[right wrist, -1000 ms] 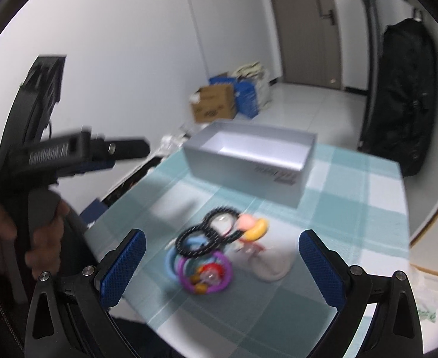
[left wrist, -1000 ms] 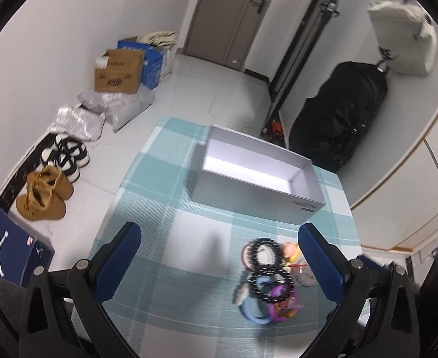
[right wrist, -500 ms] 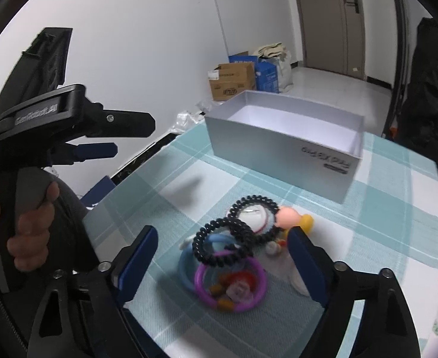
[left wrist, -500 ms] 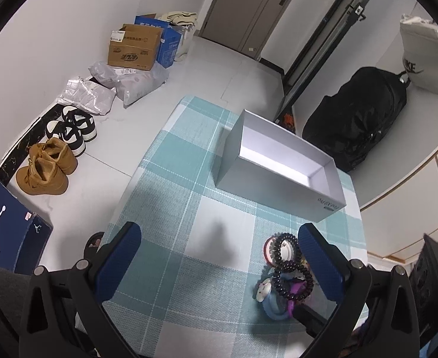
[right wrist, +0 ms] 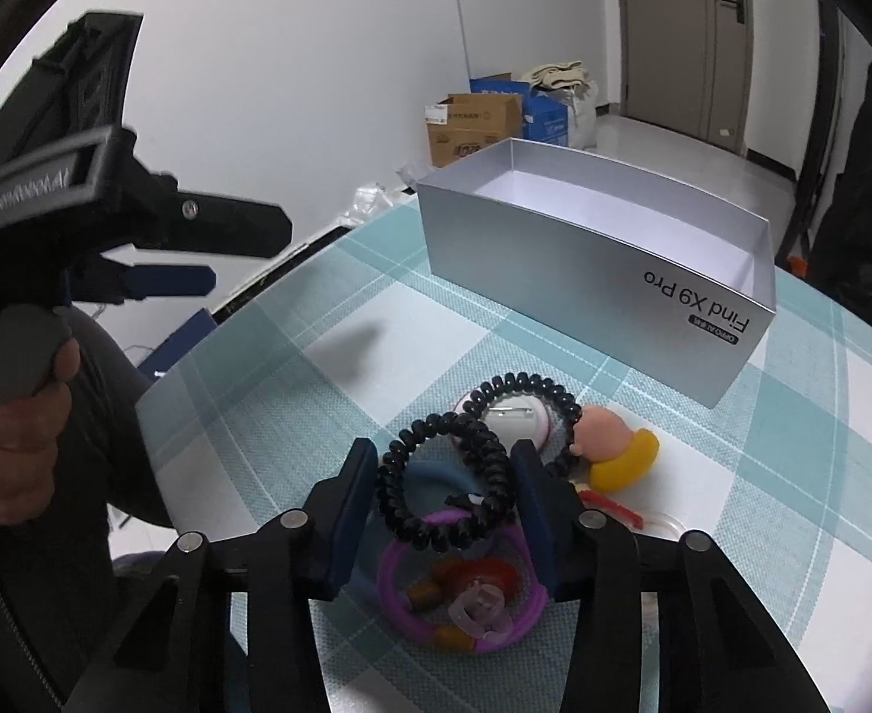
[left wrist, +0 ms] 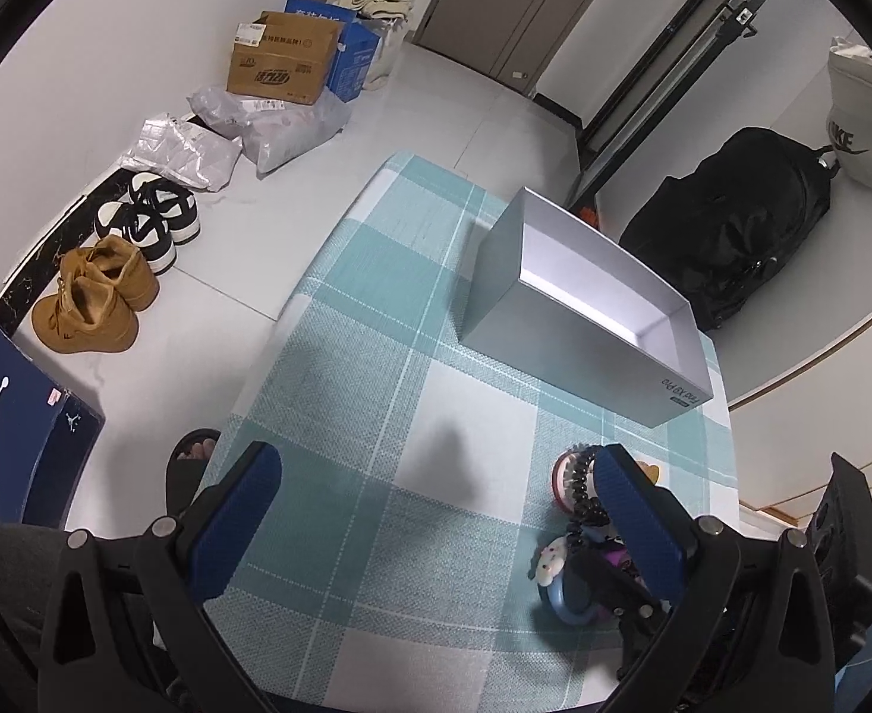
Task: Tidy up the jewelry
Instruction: 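Lower the right gripper onto the black beaded bracelet and close it, then grasp the blue bangle with the left gripper while the right lifts the black bracelet, then carry both bracelets into the white box and open both grippers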
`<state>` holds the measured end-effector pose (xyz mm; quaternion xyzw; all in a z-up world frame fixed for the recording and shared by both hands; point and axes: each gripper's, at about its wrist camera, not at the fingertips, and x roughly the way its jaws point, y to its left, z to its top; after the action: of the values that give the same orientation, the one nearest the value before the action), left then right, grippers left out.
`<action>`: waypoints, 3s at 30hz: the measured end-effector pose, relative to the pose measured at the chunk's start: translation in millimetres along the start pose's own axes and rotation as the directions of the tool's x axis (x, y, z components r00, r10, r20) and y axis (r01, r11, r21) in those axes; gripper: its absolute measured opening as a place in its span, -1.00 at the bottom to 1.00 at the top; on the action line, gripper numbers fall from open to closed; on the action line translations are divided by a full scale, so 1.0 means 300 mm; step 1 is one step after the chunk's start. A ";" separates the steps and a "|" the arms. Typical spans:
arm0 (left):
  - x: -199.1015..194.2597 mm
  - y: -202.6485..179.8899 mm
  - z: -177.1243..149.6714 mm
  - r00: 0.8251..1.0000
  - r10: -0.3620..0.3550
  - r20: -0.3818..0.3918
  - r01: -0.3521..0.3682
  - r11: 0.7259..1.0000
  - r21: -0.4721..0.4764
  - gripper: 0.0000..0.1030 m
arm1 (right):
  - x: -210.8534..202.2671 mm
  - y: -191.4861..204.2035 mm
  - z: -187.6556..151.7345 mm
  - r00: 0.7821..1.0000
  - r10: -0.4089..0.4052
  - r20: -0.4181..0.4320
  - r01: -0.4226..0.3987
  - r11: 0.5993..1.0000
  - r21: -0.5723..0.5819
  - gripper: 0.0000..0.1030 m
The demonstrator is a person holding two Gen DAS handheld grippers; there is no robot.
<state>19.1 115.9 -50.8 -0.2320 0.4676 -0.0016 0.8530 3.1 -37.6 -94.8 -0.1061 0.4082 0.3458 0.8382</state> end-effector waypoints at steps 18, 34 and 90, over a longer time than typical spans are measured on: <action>0.054 -0.088 -0.072 0.994 -0.016 -0.109 0.031 0.990 0.139 0.98 | -0.182 -0.128 0.008 0.986 0.024 0.167 -0.057 0.979 0.195 -0.19; 0.132 -0.159 -0.149 0.968 0.179 -0.175 -0.107 0.928 0.357 0.69 | -0.323 -0.191 -0.009 0.962 -0.006 0.274 -0.066 0.966 0.251 -0.19; 0.042 -0.273 0.109 0.998 -0.039 -0.053 0.053 0.949 0.312 -0.82 | -0.306 -0.268 0.134 0.957 0.047 0.286 -0.135 0.945 0.298 -0.19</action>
<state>69.9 53.0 -13.5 -0.1048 0.4756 -0.1010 0.8675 41.8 -123.8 -7.7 0.0969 0.3422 0.3262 0.8758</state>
